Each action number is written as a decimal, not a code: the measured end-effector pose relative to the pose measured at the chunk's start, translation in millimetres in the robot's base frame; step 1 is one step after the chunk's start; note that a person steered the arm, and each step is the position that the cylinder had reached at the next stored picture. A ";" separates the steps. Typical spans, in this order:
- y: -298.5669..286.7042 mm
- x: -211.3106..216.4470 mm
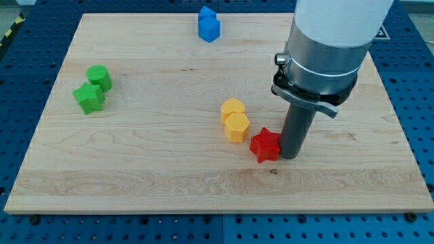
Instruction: Push the red star to the bottom of the hexagon
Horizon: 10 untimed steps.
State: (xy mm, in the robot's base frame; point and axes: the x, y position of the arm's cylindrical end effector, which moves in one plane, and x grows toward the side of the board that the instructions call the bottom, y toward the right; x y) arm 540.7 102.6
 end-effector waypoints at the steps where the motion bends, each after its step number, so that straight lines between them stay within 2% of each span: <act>1: -7.4 2.2; 6: -51.1 16.5; 8: -46.7 21.4; 9: 8.3 30.0; 10: 44.9 20.6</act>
State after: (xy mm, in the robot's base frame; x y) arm 561.2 147.4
